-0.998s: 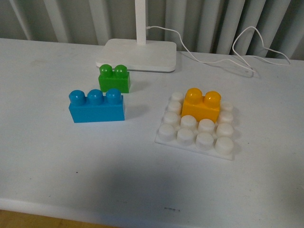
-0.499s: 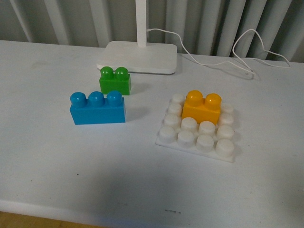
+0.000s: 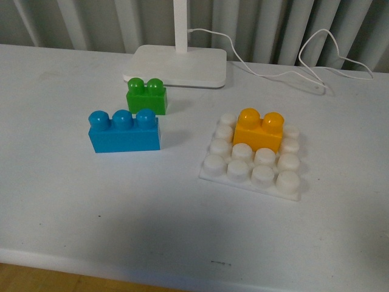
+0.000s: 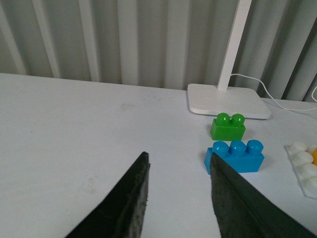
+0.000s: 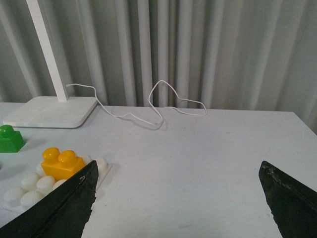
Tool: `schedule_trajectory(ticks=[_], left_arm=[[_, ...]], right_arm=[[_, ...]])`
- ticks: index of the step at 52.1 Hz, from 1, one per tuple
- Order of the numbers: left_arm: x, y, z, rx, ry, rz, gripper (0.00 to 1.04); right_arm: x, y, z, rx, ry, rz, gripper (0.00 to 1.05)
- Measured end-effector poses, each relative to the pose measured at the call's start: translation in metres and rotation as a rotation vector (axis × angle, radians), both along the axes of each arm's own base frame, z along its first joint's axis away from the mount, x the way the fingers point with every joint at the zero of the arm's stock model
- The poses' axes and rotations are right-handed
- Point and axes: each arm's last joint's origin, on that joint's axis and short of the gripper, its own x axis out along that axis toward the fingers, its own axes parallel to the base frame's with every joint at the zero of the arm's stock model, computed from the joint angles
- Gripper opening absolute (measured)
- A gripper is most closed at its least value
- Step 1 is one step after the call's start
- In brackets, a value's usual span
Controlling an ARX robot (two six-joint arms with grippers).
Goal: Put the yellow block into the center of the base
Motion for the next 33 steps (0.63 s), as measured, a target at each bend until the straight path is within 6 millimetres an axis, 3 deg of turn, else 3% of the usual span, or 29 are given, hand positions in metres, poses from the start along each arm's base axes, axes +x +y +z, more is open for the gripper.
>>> schedule_trajectory(ticks=[18,33], left_arm=[[0.0,0.0,0.0,0.0,0.0,0.0,0.99],[0.0,0.0,0.0,0.0,0.0,0.0,0.98]], right_arm=[[0.0,0.0,0.0,0.0,0.0,0.0,0.95],[0.0,0.0,0.0,0.0,0.0,0.0,0.95]])
